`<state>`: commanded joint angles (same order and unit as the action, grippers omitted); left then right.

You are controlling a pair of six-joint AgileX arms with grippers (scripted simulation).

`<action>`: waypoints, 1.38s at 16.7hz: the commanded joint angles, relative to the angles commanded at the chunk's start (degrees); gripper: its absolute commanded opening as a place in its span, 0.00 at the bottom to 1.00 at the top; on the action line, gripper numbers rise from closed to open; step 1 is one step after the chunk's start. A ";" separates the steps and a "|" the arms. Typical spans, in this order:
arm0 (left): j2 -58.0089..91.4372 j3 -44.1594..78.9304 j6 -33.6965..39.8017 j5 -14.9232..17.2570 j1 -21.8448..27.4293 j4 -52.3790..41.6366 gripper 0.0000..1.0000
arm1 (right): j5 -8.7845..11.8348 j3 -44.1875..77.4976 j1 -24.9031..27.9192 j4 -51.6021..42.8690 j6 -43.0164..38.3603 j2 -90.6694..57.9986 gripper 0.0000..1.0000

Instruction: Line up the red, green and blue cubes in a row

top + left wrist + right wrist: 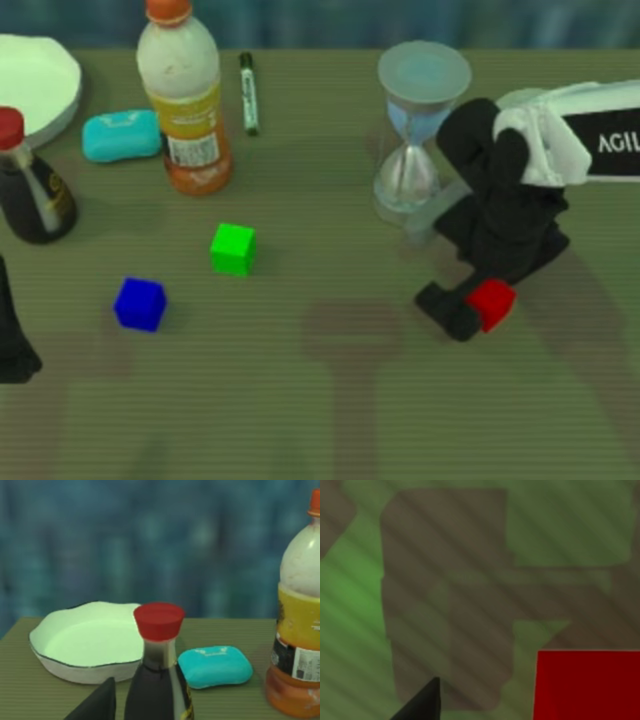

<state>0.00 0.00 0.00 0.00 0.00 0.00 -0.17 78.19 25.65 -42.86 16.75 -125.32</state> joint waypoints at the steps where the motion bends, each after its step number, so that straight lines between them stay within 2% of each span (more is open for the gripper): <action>1: 0.00 0.00 0.00 0.00 0.00 0.00 1.00 | 0.00 0.00 0.00 0.00 0.00 0.00 0.77; 11: 0.00 0.00 0.00 0.00 0.00 0.00 1.00 | 0.00 0.00 0.00 0.00 0.00 0.00 0.02; 19: 0.00 0.00 0.00 0.00 0.00 0.00 1.00 | 0.00 0.00 0.00 0.00 0.00 0.00 0.00; 20: 0.00 0.00 0.00 0.00 0.00 0.00 1.00 | 0.58 0.69 -0.07 -1.09 -0.45 2.33 0.00; 23: 0.00 0.00 0.00 0.00 0.00 0.00 1.00 | 0.62 2.45 0.16 -3.45 -0.32 3.28 0.00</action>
<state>0.00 0.00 0.00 0.00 0.00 0.00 0.45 80.64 25.81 -46.31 16.43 -122.05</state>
